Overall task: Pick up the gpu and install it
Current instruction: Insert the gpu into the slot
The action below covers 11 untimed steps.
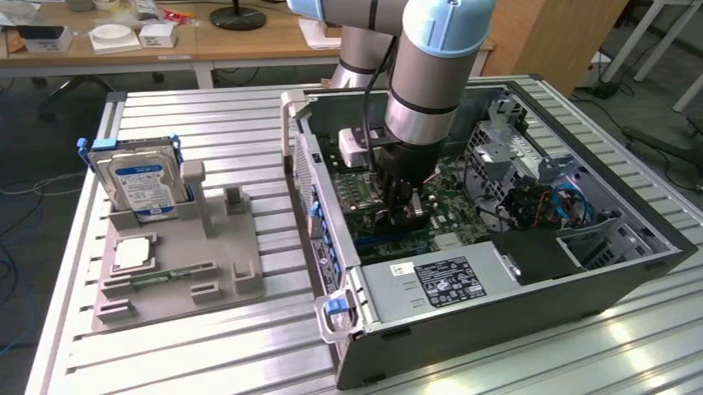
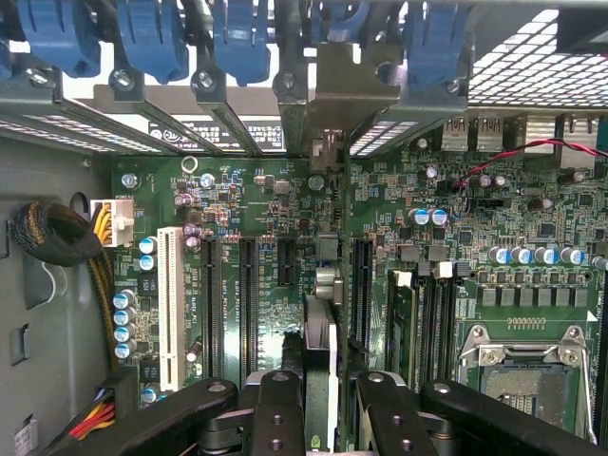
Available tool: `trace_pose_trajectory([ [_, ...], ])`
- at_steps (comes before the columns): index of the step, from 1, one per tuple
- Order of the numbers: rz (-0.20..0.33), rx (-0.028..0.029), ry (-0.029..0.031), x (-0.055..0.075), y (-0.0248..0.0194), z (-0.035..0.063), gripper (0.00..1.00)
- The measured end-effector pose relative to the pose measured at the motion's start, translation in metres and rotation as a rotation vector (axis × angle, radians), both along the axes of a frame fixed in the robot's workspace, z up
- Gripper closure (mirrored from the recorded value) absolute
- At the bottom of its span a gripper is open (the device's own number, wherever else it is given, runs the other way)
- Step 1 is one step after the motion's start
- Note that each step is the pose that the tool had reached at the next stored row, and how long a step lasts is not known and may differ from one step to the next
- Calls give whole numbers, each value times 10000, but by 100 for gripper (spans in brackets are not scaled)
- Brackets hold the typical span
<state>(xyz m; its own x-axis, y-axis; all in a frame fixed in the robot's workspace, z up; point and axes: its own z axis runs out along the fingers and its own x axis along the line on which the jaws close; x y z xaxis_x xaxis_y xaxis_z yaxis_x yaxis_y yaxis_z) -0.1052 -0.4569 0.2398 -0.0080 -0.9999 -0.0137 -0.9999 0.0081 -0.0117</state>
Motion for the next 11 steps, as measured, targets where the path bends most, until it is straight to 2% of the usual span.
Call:
trace_pose_trajectory([
  [11, 1, 0, 1, 13, 0, -2, 74],
])
